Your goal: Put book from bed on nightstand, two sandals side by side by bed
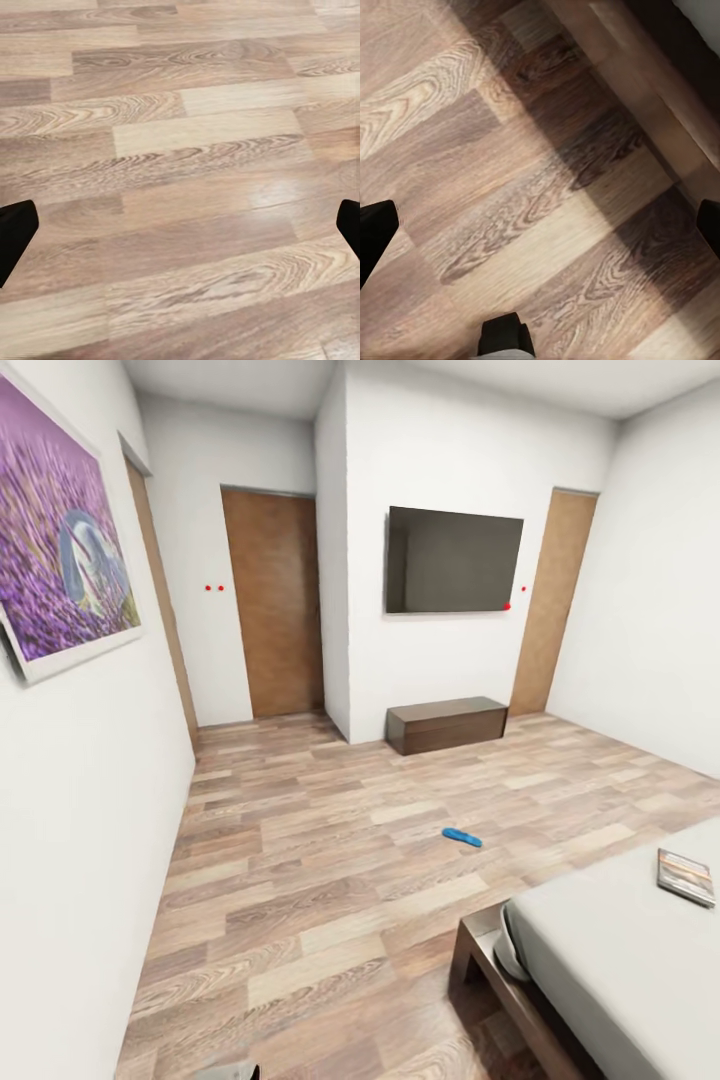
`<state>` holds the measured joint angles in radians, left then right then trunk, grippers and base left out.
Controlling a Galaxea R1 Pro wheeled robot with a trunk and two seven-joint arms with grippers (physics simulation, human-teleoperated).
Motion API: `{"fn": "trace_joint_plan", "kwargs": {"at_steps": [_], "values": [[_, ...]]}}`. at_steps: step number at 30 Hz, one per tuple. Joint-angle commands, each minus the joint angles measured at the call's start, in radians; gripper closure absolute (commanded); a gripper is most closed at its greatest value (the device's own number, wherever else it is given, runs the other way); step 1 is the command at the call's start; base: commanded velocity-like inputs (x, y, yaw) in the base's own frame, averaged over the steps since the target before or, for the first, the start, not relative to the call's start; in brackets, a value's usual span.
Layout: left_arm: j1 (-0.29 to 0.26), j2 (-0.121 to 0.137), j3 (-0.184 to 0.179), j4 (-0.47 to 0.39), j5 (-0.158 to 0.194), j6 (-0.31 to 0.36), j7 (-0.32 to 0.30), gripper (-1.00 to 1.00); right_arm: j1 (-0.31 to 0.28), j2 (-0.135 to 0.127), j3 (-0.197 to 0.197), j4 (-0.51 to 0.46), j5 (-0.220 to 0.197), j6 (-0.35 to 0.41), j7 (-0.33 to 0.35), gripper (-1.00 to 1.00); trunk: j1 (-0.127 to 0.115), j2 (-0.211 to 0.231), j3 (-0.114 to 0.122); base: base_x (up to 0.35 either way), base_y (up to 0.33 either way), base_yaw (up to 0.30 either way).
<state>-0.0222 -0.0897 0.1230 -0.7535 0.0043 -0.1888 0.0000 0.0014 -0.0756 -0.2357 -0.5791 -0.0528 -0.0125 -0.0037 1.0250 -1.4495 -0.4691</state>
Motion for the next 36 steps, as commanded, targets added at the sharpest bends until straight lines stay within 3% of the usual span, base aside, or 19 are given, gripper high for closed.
{"fn": "trace_joint_plan", "kwargs": {"at_steps": [1, 25, 36], "values": [[-0.001, -0.001, 0.002, 0.001, 0.000, -0.003, 0.000, -1.00, 0.000, 0.000, 0.000, 0.001, -0.006, -0.001, 0.000, -1.00, 0.000, -0.001, -0.001, 0.000, 0.000, 0.294], [-0.001, -0.002, 0.001, 0.001, 0.000, -0.003, 0.000, -1.00, 0.000, -0.001, 0.001, 0.010, -0.005, -0.001, 0.000, -1.00, 0.000, -0.001, -0.001, 0.000, 0.000, 0.289], [-0.001, -0.002, 0.001, 0.001, 0.000, -0.003, 0.000, -1.00, 0.000, -0.004, 0.000, 0.010, -0.010, -0.001, 0.002, -1.00, 0.000, -0.001, -0.001, 0.005, 0.000, 0.065]]}}
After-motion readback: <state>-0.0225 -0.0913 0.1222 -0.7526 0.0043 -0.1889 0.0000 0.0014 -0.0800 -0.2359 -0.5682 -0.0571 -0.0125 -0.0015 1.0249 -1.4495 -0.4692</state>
